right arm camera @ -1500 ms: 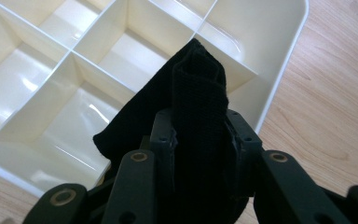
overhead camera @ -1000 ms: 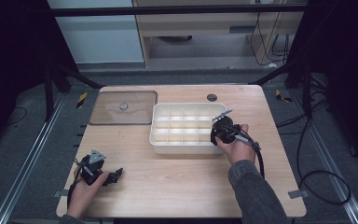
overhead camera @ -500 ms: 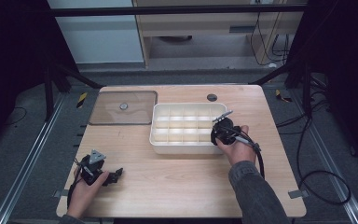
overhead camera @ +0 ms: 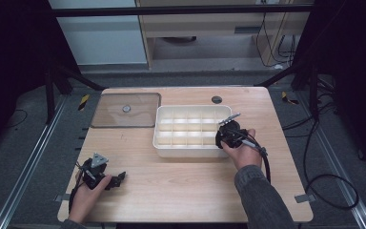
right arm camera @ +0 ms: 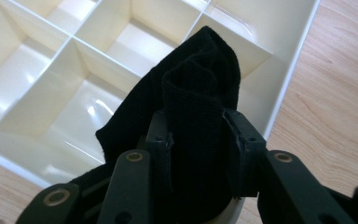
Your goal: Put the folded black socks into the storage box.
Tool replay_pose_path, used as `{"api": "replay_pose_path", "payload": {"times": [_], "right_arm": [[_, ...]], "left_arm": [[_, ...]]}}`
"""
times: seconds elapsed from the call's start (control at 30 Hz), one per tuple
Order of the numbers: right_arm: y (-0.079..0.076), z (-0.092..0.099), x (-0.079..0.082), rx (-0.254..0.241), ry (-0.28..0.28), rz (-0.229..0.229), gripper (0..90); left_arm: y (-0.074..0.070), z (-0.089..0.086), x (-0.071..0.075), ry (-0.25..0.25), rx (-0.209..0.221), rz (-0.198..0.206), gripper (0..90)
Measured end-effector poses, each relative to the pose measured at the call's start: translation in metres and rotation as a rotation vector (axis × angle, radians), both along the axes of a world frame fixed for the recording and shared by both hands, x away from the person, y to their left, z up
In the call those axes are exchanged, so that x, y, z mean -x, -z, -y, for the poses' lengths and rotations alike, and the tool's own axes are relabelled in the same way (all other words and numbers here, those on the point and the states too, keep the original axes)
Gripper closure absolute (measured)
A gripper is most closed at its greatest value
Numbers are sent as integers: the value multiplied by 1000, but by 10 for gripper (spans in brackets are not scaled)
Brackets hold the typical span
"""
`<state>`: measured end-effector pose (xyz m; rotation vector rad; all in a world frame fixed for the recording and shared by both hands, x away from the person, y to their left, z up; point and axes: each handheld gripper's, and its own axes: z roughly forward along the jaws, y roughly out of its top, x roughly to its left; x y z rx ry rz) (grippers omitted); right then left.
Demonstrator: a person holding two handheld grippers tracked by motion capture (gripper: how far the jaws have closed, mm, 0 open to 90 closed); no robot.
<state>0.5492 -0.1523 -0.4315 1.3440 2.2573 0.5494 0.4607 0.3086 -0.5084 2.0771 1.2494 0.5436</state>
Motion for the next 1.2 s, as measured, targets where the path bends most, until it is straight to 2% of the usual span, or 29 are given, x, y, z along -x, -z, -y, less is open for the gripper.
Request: {"api": "replay_pose_path", "payload": {"times": [0.13,0.27,0.43,0.7,0.83,0.9,0.93,1.1,1.2], "right_arm": [[-3,1,0,-21,3,4,617],[-9,-1,2,-17,-7,21,523],[-17,1,3,-24,16,28,430],[-27,8,6,-83,14,29,358],[-38,9,10,-96,-1,45,334],[-45,11,10,-112,-14,41,294],[-48,11,9,-120,-15,34,287],[-64,15,6,-127,-12,53,268],[-73,19,4,-125,-10,60,310]], "left_arm": [[0,0,0,0,1,0,0],[0,0,0,0,0,0,0],[0,0,0,0,0,0,0],[0,0,0,-1,0,0,0],[0,0,0,-1,0,0,0],[0,0,0,0,0,0,0],[0,0,0,0,0,0,0],[0,0,0,-1,0,0,0],[0,0,0,0,0,0,0]]}}
